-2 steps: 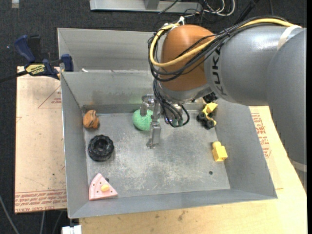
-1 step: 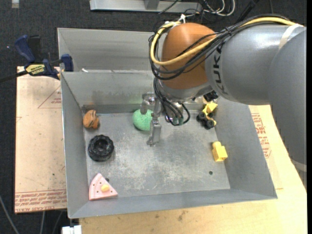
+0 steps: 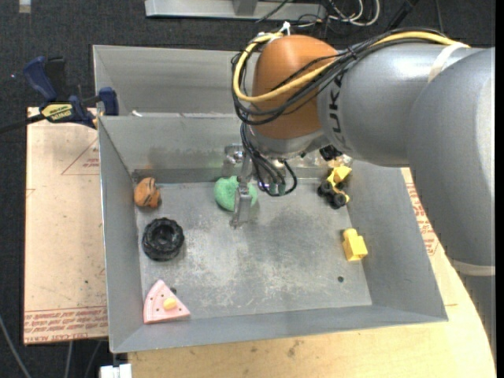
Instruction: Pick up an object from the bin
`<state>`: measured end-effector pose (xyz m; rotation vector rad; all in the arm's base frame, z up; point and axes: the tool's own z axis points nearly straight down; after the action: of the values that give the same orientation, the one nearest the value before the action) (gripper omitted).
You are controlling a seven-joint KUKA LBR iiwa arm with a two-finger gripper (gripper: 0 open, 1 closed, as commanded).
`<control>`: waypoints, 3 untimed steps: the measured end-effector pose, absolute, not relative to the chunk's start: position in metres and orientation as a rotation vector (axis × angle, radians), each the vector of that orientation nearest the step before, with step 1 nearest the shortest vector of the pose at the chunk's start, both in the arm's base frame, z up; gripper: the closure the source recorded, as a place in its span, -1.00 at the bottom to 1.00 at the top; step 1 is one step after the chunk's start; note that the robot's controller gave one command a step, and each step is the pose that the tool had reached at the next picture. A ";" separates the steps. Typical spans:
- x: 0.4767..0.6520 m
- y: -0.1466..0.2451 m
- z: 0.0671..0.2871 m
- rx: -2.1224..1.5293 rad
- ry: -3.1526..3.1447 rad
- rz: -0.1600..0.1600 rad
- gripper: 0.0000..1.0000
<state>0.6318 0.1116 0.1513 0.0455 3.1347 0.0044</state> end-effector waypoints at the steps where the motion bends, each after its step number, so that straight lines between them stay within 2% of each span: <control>1: 0.652 0.107 0.137 0.153 3.134 0.004 -1.00; 2: 0.655 0.058 0.086 0.177 3.128 0.003 1.00; 3: 0.655 0.058 0.086 0.177 3.128 0.003 1.00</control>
Offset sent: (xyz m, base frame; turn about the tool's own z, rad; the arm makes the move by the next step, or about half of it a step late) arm 0.0207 -0.0536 -0.0680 0.0816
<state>0.6548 0.0578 0.0857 0.1770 3.1283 0.0028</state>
